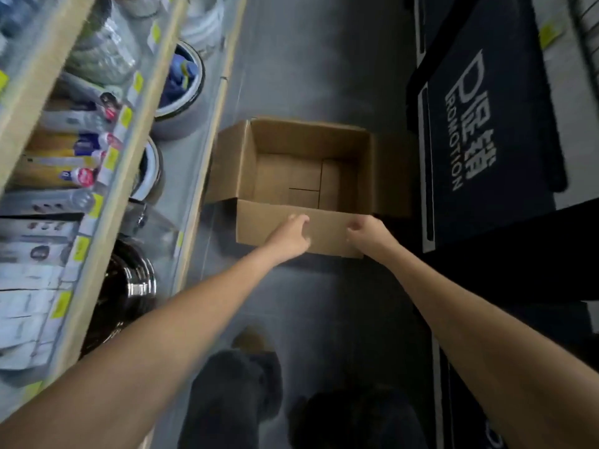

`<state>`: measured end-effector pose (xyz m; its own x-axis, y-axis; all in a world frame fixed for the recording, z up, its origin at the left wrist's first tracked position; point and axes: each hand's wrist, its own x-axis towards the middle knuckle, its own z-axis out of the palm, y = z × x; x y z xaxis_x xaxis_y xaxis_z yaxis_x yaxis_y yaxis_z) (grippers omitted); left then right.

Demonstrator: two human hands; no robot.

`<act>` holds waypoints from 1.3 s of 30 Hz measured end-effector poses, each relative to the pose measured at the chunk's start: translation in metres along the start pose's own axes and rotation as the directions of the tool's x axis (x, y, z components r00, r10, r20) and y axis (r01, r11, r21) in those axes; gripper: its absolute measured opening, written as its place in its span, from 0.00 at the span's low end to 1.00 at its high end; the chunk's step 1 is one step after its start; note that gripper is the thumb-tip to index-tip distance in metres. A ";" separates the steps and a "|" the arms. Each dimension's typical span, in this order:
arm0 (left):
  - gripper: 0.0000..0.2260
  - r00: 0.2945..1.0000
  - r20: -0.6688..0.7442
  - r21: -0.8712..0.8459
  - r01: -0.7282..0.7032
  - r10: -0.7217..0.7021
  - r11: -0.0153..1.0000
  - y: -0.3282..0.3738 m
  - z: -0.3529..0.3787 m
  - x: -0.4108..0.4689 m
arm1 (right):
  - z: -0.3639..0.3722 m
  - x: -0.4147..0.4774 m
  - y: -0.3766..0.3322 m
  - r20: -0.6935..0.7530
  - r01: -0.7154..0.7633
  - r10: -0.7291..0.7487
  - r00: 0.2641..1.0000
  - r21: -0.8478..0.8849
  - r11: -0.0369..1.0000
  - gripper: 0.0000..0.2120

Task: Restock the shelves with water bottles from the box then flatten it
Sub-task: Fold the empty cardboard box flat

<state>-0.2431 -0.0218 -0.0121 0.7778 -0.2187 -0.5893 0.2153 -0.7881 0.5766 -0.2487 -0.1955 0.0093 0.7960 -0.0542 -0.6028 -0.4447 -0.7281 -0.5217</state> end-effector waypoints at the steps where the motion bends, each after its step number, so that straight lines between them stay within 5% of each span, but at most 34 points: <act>1: 0.23 1.000 0.002 0.001 0.001 -0.001 1.000 -0.007 0.012 0.010 | 0.009 0.009 0.012 0.004 0.002 -0.002 1.000 -0.019 1.000 0.12; 15: 0.38 0.978 -0.158 0.531 -0.032 0.136 0.847 -0.100 0.133 0.221 | 0.114 0.201 0.147 -0.120 0.258 -0.328 0.937 -0.396 0.881 0.34; 27: 0.38 0.969 -0.170 0.526 -0.064 0.179 0.848 -0.112 0.143 0.257 | 0.124 0.243 0.172 -0.135 0.235 -0.315 0.940 -0.412 0.880 0.36; 32: 0.36 0.963 -0.186 0.507 -0.076 0.196 0.858 -0.131 0.141 0.283 | 0.134 0.268 0.175 -0.139 0.224 -0.315 0.939 -0.450 0.864 0.34; 39: 0.18 0.931 -0.203 0.570 -0.139 0.302 0.810 -0.170 0.152 0.294 | 0.168 0.282 0.186 -0.098 0.200 -0.318 0.943 -0.596 0.778 0.14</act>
<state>-0.1405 -0.0395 -0.3691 0.9092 -0.3254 -0.2598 -0.2701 -0.9358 0.2268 -0.1759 -0.2313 -0.3598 0.9322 0.1131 -0.3437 0.0580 -0.9843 -0.1667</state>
